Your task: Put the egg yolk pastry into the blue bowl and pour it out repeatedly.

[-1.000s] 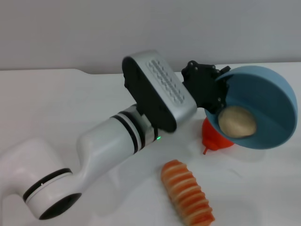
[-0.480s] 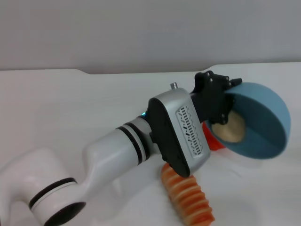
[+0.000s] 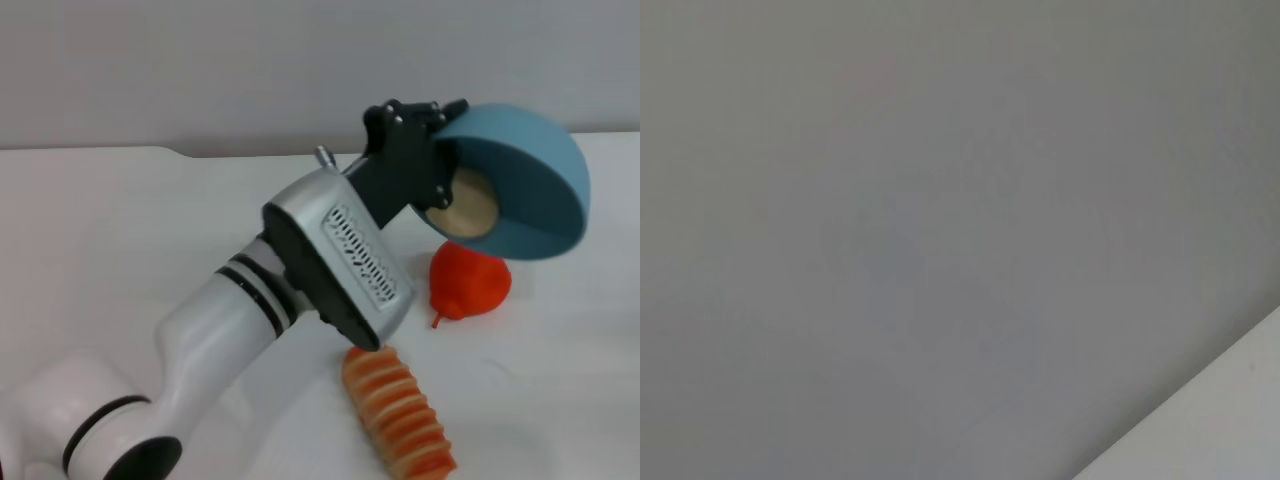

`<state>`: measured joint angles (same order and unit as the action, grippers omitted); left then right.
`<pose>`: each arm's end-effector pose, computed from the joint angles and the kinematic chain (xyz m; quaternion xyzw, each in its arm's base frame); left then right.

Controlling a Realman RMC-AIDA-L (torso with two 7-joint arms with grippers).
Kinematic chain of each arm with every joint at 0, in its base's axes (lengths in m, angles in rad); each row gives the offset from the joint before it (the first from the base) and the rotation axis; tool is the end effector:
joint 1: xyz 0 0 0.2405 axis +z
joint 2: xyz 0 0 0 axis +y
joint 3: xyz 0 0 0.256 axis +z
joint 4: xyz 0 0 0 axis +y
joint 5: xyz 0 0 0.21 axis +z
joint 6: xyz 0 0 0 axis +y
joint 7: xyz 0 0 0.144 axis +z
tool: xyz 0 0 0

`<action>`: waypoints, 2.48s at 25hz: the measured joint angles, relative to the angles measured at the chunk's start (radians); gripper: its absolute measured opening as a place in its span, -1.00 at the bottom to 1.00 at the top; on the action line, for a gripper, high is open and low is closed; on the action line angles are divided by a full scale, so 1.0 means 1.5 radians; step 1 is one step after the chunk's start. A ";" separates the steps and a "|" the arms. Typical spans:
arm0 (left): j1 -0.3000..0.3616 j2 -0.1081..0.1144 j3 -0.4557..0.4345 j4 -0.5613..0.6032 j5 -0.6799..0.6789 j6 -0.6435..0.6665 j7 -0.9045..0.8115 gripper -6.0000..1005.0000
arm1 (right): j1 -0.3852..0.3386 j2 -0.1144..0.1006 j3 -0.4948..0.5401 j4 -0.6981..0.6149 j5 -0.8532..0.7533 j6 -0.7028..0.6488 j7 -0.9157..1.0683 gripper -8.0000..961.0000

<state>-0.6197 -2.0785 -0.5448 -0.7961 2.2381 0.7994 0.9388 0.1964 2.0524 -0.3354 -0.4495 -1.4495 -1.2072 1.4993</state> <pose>-0.1100 0.3333 -0.1298 -0.8178 0.2175 -0.2124 0.4887 0.4230 0.2558 0.0845 -0.5605 0.5260 0.4283 0.4751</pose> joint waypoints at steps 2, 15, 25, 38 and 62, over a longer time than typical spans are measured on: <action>0.001 0.000 0.017 0.004 -0.026 0.029 0.017 -0.99 | 0.001 0.000 0.004 0.000 0.000 0.000 0.000 -0.03; 0.009 0.000 0.093 -0.014 -0.078 0.144 0.040 -0.99 | 0.008 0.000 0.015 0.000 0.001 -0.007 0.002 -0.02; -0.003 0.000 0.122 -0.025 -0.149 0.143 -0.028 -0.99 | 0.008 -0.001 0.015 -0.001 0.001 -0.007 0.000 -0.03; -0.001 0.003 -0.077 -0.088 -0.320 -0.043 -0.021 -0.99 | 0.011 -0.003 -0.019 0.000 -0.022 -0.002 -0.002 -0.03; 0.002 0.035 -0.913 -0.060 -0.060 -1.088 -0.202 -0.99 | 0.046 -0.024 -0.020 -0.005 -0.117 0.033 0.057 -0.02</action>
<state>-0.6170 -2.0266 -1.9141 -0.8859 2.1475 -0.8322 0.6352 0.2652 2.0162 -0.3657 -0.4565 -1.6255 -1.1579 1.5847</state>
